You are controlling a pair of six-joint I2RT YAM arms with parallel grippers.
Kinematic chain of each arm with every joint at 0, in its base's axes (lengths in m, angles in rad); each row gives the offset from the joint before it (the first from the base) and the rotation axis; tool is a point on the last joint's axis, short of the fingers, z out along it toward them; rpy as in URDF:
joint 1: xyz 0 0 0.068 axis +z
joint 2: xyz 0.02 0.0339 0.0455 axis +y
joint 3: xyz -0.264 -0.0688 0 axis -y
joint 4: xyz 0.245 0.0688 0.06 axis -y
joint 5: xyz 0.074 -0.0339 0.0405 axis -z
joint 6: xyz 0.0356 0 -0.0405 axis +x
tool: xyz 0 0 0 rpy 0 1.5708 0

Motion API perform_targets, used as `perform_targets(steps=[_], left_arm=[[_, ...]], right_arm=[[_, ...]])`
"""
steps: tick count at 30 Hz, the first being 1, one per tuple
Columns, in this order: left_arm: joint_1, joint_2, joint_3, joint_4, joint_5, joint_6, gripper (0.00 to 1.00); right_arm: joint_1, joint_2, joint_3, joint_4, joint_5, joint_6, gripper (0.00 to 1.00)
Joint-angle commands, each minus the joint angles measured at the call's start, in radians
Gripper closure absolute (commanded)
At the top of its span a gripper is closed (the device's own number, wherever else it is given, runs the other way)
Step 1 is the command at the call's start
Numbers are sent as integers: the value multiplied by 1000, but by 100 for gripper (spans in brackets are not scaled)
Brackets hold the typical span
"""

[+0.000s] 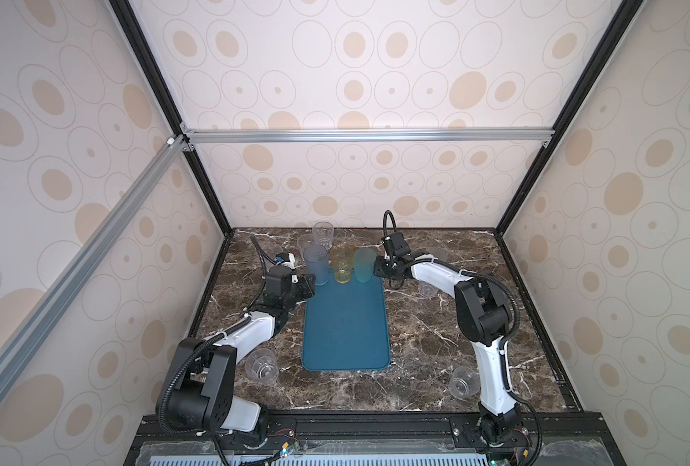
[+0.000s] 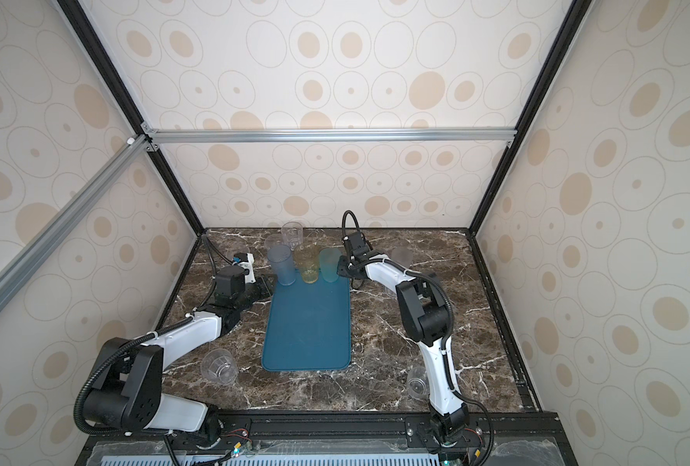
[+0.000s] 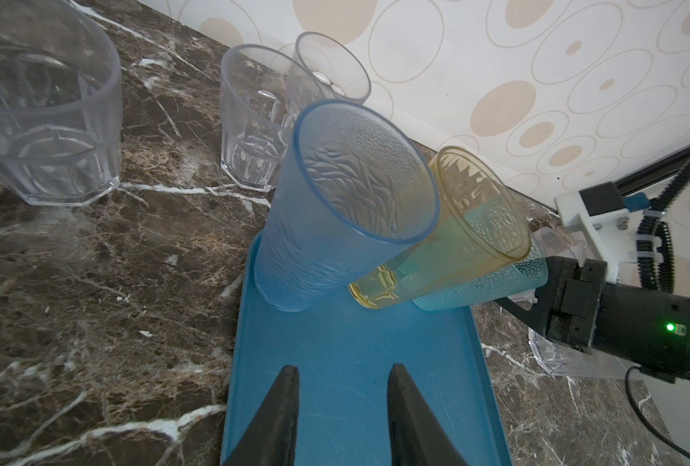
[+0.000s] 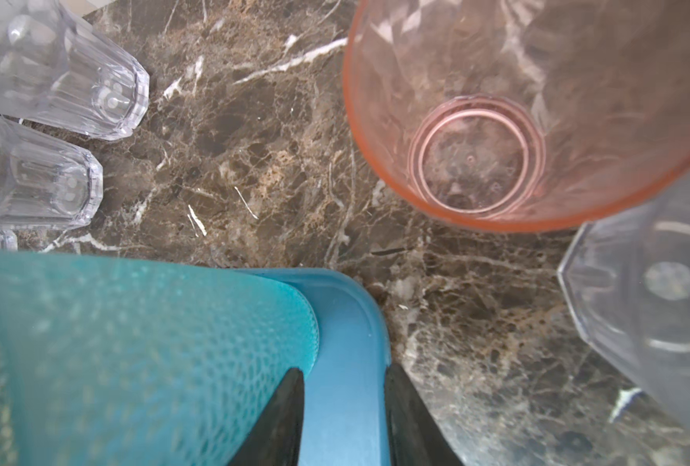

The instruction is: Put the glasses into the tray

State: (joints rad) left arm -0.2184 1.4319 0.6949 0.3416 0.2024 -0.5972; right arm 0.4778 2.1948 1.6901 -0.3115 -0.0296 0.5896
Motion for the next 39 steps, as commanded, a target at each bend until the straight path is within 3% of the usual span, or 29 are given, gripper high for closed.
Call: perform_targets(steps=[1,13,26,34,39], left_arm=[[8,-12,2,-8,-5,23,63],[8,-13,4,-9,-5,27,63],[8,-16,19,-27,-11,42,63],[8,-61,60,-128,-40,78,63],[2,-86,117,-217,-88,132,63]], right_arm=[[11,23,36,-3,-11,-10,64],[38,53,91,-39,-14,-19,64],[13,-31,66,-74,20,-25,63],[-5,-137,84,-181,21,36,58],[-4,-119,200,-285,-62,30,51]])
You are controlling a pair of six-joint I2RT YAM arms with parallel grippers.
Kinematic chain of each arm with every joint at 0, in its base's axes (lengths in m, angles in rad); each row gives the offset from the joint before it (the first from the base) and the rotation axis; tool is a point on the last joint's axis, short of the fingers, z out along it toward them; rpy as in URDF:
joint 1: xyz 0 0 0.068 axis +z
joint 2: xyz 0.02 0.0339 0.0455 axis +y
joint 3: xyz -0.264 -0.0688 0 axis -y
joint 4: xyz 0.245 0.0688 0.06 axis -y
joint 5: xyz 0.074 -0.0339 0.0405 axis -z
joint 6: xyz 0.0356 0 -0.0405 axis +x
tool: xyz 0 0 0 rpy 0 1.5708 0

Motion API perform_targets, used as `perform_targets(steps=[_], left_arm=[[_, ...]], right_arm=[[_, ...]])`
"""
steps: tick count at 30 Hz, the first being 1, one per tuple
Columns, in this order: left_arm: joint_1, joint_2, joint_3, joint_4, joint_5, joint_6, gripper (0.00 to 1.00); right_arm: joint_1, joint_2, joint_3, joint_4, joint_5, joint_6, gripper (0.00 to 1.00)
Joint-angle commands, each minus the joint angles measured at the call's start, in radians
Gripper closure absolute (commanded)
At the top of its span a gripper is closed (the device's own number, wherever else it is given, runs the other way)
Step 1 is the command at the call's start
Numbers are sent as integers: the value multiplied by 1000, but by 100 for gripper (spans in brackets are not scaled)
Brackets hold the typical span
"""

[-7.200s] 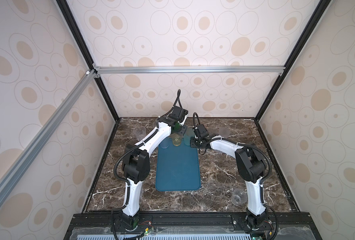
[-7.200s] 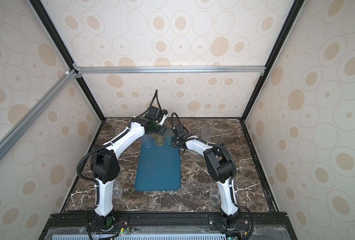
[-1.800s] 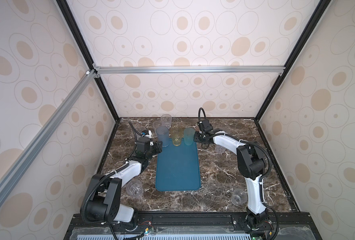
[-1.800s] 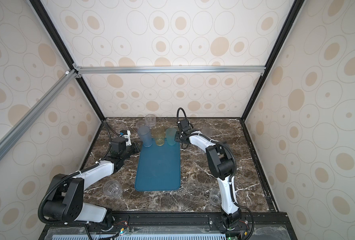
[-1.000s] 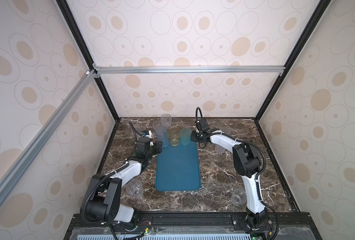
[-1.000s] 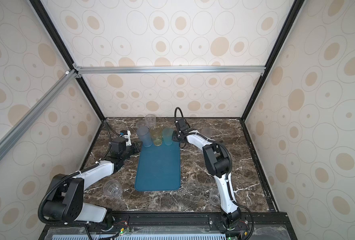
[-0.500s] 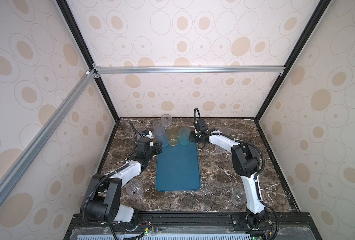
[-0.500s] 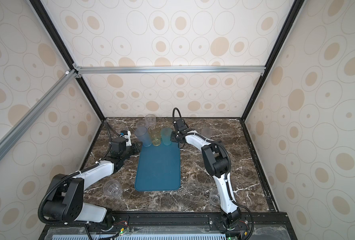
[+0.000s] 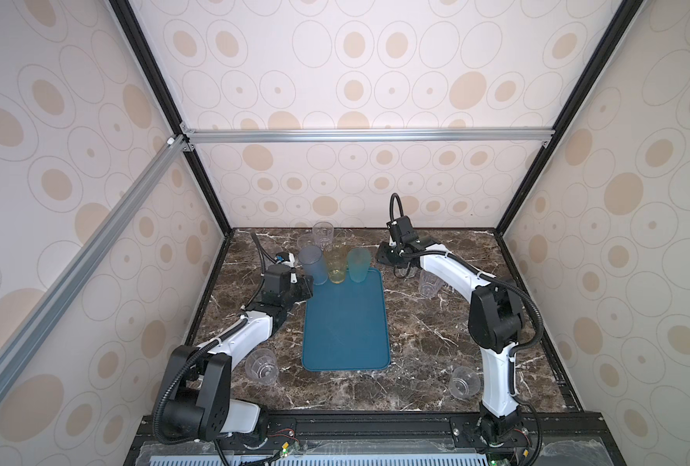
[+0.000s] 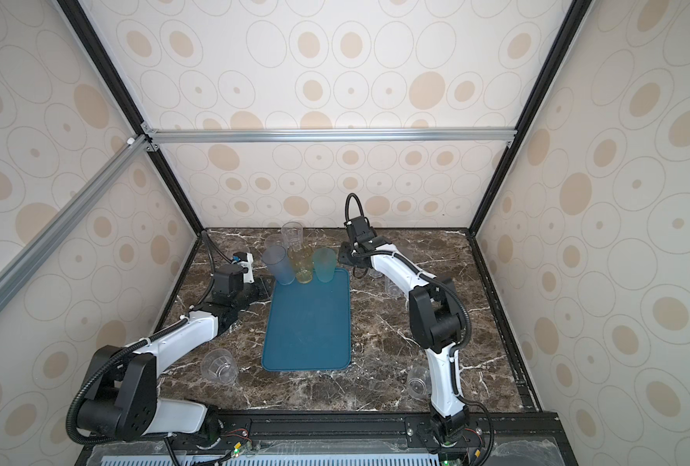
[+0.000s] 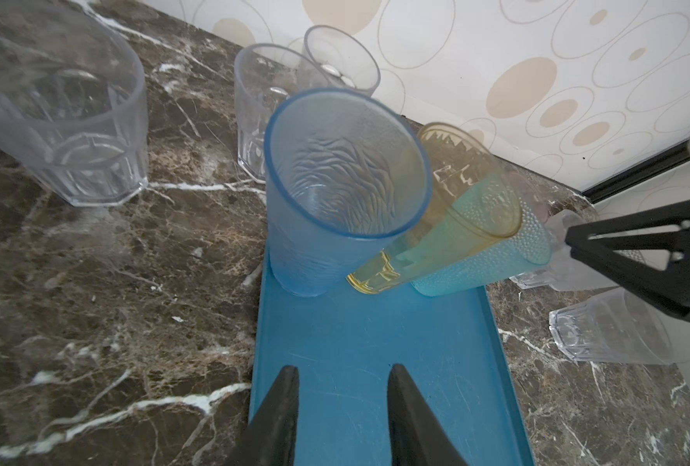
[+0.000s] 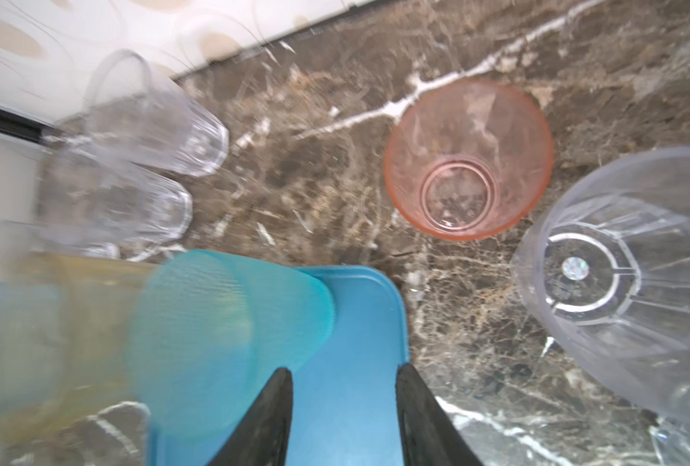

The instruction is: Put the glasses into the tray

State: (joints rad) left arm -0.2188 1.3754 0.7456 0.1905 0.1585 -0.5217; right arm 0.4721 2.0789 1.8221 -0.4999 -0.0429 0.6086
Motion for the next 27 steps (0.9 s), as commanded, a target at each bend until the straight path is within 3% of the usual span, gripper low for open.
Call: perform_targets(steps=[1,5,13,21,27], left_arm=[[-5,-34,81,-87,-63,74,63],[-58,-25,187,-183,-155,175,61],[-116,81,389,-288,-150,241,60],[-169,161,481,-306,-141,260,59],[-178,174,482,-300,-137,262,59]], right_arm=[[3,20,111,-129,-71,6,49],[7,102,236,-196,-100,-8,47],[35,259,430,-301,-76,-47,49],[39,309,469,-364,-12,-90,55],[39,298,468,-406,43,-142,67]])
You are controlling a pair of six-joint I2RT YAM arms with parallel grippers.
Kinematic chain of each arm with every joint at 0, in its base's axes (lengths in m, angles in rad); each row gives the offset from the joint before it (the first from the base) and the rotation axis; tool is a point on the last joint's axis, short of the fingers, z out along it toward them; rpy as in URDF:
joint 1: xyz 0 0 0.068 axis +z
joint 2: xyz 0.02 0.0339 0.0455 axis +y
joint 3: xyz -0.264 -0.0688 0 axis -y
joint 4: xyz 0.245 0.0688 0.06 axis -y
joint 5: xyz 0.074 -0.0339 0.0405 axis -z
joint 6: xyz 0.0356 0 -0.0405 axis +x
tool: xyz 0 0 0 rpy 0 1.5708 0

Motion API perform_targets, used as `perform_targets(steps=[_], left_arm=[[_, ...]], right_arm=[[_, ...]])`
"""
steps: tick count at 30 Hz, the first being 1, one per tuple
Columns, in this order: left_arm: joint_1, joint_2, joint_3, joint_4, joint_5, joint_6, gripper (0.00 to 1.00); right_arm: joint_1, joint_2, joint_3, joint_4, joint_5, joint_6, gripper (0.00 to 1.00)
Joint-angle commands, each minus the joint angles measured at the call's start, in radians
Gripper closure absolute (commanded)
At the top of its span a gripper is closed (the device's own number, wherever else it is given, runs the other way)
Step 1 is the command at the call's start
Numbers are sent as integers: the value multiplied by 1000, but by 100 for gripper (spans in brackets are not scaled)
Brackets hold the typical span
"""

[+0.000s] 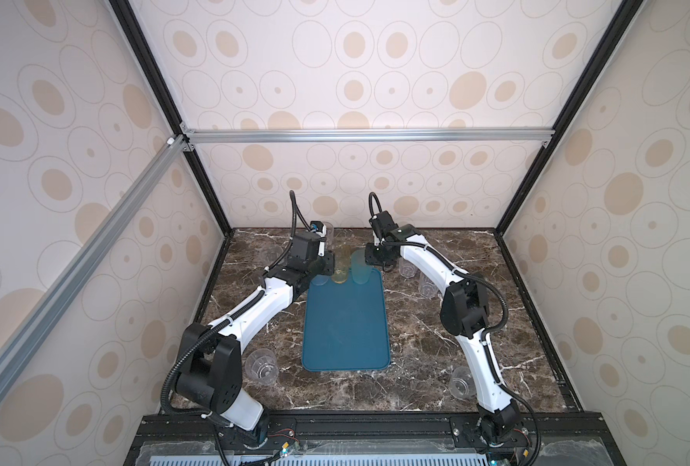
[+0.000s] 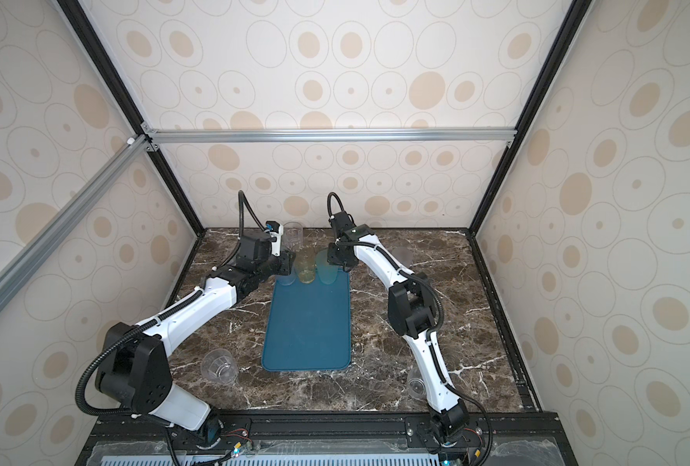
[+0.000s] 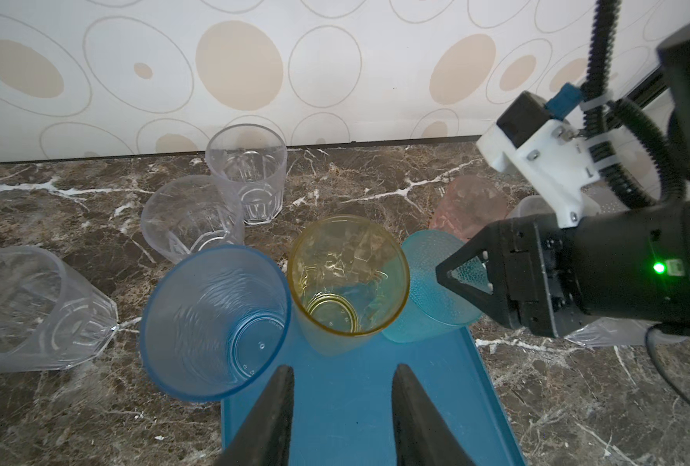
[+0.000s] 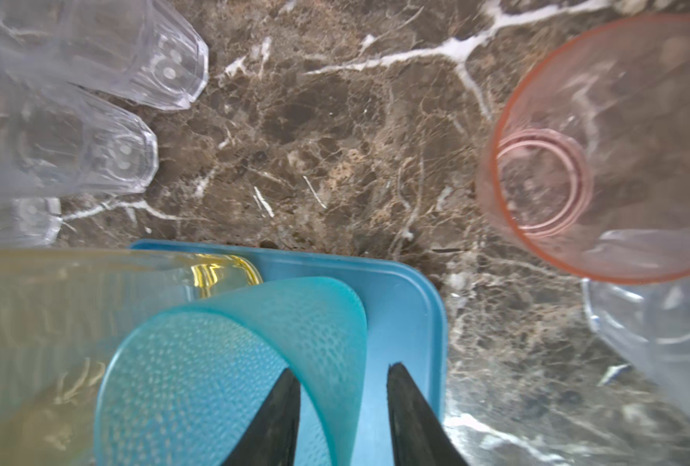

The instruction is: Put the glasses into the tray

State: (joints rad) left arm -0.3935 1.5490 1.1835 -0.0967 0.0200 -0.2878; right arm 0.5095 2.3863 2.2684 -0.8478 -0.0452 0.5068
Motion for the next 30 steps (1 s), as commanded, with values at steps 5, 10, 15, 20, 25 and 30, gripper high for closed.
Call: perform_targets(steps=[5,10,15,20,25,30], left_arm=[[-4,2,38,-8,9,25,59],[-4,0,31,-6,11,25,59],[-4,-11,22,-6,9,23,59],[-4,-31,7,-12,2,22,59],[-3,-68,-8,-35,-22,27,59],[-17,-137,-22,-59,-121,42,55]], right_arm=[[3,-17,23,-69,48,-61,73],[4,-15,22,-68,56,-65,70],[5,-12,52,-59,96,-81,67],[5,-22,71,-52,33,-90,60],[1,-116,63,-67,-20,-95,55],[-19,-267,-50,-89,6,-109,53]])
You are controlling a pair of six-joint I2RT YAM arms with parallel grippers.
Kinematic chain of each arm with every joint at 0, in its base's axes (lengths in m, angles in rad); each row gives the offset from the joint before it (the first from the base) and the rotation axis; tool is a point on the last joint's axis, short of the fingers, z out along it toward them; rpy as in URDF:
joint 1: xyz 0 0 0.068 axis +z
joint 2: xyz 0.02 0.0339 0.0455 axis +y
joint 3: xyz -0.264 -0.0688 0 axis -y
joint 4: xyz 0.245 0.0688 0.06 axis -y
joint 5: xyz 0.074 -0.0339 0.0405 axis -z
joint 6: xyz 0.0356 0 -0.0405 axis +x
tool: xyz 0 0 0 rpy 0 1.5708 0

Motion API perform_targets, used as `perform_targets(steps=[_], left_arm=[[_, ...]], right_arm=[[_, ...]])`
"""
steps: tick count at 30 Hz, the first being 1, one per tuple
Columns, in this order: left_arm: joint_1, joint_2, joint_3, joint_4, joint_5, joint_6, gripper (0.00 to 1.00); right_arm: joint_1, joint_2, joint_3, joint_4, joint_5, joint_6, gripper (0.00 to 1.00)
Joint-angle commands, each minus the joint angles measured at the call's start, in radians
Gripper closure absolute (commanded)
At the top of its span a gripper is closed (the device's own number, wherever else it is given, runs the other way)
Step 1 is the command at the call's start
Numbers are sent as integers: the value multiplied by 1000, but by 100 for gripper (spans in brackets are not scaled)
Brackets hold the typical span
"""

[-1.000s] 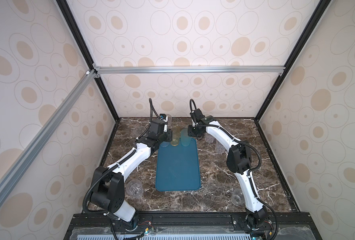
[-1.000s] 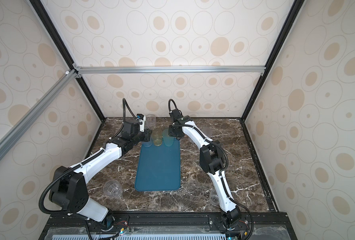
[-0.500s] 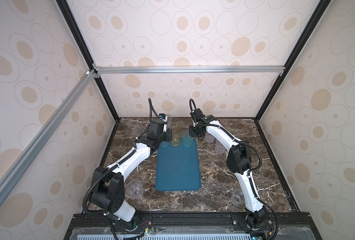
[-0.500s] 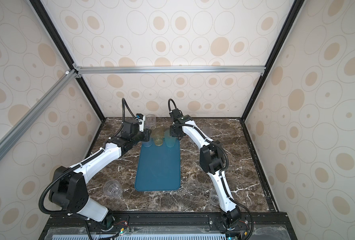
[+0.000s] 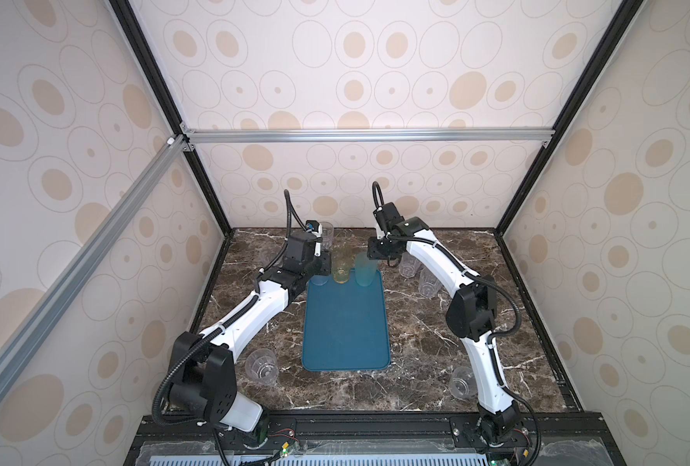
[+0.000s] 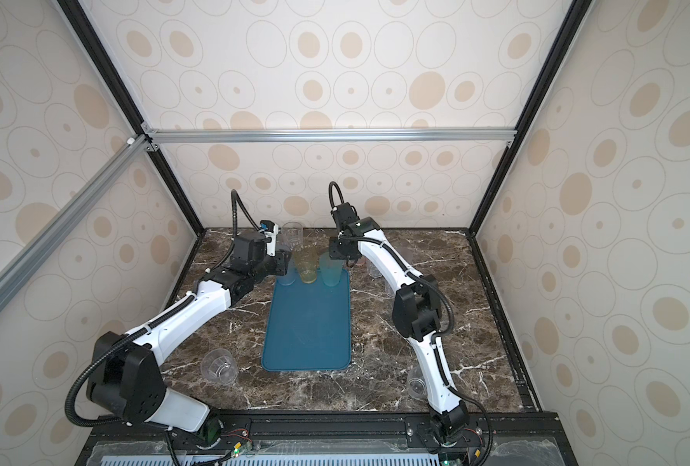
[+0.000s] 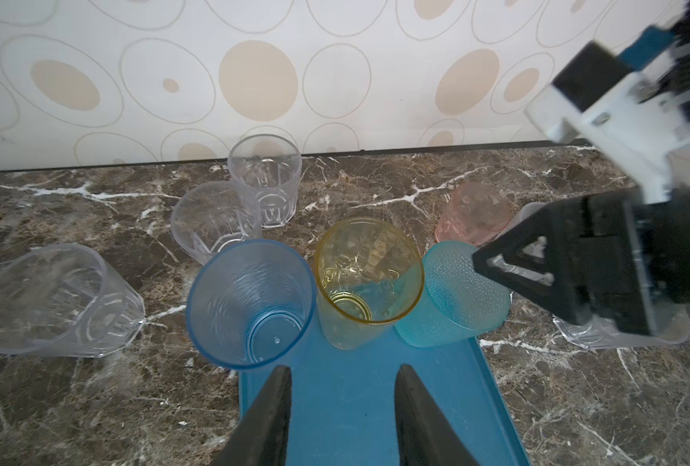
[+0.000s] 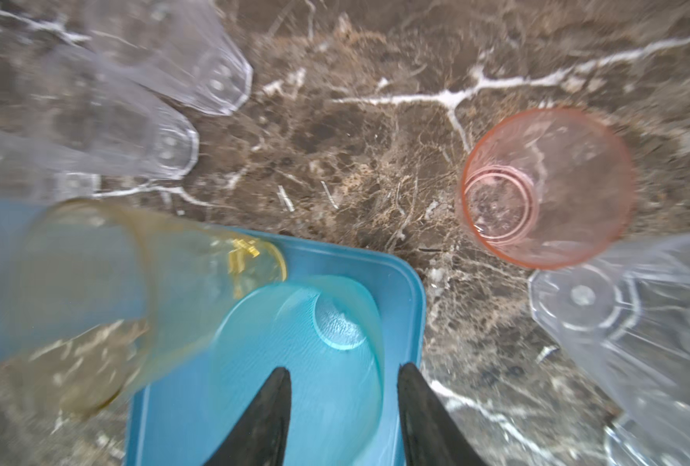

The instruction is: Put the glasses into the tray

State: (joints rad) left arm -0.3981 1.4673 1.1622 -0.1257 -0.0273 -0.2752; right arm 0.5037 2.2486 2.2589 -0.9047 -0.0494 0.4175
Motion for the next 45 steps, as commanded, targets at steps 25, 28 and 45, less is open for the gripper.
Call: perform_targets(steps=[25,28,45], left_arm=[[-370,5,-97,127,-246,151,24],[-370,-2,-117,139,-243,148,24],[-369,-22,-132,126,-284,173,23]], right_arm=[[-405,-469,-696,19,20,0,55],[-409,-434,-695,43,19,3,57],[-409,-317,-726,115,3,9,68]])
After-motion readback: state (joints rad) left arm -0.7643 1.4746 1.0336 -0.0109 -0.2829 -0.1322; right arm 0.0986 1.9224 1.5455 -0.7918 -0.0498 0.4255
